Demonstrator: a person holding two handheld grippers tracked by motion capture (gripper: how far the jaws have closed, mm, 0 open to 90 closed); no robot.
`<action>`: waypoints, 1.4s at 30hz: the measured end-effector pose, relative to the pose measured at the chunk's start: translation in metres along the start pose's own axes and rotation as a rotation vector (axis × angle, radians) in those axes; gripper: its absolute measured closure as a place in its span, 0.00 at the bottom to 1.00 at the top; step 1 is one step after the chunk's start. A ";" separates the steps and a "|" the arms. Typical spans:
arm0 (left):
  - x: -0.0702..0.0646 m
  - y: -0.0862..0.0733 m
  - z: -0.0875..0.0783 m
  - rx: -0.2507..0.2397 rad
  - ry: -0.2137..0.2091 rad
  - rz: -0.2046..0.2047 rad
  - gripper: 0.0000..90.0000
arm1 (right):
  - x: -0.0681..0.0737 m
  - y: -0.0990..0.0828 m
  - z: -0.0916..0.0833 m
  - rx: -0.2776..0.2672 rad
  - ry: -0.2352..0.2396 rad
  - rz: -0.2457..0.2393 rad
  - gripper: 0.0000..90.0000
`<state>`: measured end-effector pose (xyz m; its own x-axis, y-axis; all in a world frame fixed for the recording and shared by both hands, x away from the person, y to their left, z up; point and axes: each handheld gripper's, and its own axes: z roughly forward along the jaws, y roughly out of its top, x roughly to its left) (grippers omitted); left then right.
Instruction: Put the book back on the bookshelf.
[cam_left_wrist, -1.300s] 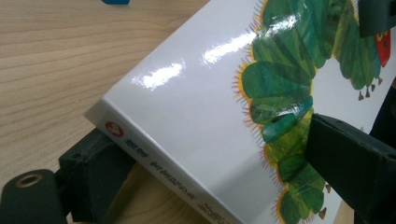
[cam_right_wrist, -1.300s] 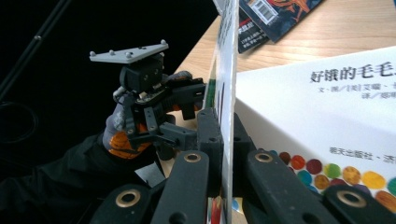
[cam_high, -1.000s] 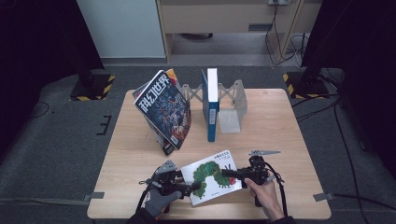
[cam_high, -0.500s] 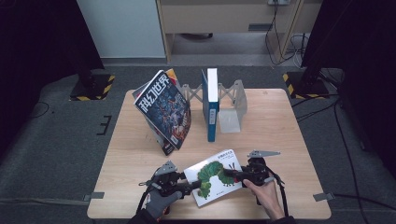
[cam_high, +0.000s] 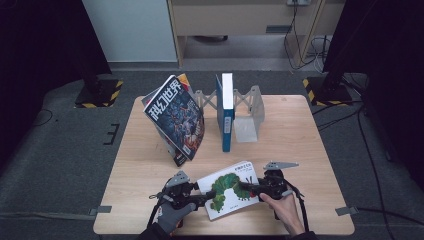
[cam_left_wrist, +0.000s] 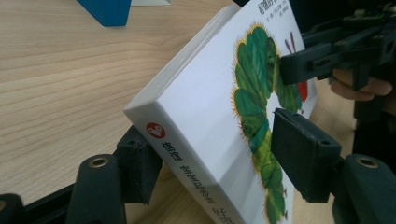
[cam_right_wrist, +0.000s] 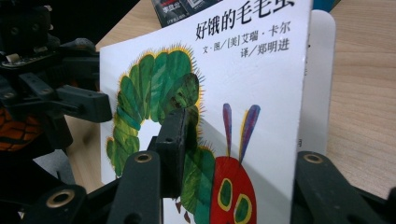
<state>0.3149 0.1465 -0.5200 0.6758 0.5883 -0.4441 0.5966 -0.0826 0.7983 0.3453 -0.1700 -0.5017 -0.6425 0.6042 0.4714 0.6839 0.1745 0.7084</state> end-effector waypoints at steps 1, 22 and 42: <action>0.000 0.000 0.000 -0.005 -0.011 -0.002 0.39 | 0.000 0.000 0.000 0.001 0.000 -0.001 0.66; -0.007 -0.001 0.004 0.021 -0.066 0.023 0.57 | 0.000 -0.001 -0.001 -0.010 0.007 -0.019 0.58; -0.018 0.010 -0.012 0.006 -0.092 0.018 0.82 | -0.006 0.002 -0.011 -0.159 -0.101 -0.045 0.33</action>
<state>0.3032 0.1451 -0.4993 0.7229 0.5107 -0.4654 0.5865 -0.0975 0.8041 0.3464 -0.1814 -0.4971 -0.6281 0.6745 0.3880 0.5868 0.0833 0.8054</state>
